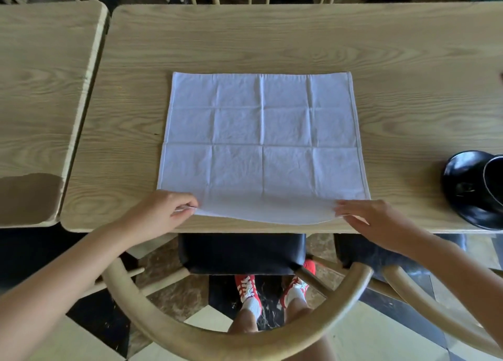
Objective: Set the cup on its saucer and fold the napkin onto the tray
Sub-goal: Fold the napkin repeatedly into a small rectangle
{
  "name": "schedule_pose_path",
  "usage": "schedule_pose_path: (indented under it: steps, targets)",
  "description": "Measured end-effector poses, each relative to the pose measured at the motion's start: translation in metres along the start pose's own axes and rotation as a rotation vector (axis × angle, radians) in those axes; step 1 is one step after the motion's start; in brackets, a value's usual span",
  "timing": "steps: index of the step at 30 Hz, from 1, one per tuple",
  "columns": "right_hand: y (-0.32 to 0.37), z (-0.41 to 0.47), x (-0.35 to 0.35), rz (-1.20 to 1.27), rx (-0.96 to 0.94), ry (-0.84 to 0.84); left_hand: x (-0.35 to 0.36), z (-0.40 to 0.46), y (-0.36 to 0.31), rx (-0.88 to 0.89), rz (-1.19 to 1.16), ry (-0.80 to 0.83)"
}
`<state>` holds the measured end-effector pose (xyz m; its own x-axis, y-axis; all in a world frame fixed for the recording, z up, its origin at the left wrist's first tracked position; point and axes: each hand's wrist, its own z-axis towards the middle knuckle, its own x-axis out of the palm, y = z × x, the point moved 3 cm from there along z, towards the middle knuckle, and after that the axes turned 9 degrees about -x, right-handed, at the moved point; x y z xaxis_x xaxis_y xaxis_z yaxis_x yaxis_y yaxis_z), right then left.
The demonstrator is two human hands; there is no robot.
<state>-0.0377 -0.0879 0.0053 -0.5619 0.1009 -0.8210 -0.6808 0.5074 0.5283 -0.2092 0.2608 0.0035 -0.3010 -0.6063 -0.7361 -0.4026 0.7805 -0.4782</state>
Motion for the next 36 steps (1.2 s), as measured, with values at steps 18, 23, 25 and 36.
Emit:
schedule_pose_path:
  steps: [18,23,25,36]
  targets:
    - [-0.005,0.034,-0.095,0.146,0.178,0.260,-0.080,0.032,-0.043,0.005,-0.155,0.164]
    - [-0.034,0.088,-0.083,0.061,0.162,0.028,-0.078,0.090,-0.022,0.046,-0.083,-0.194]
    - [-0.048,0.104,-0.072,-0.004,0.204,-0.012,-0.071,0.105,-0.017,0.046,-0.063,-0.302]
    - [-0.076,0.131,-0.060,-0.183,0.182,-0.061,-0.056,0.137,0.002,0.030,-0.041,-0.357]
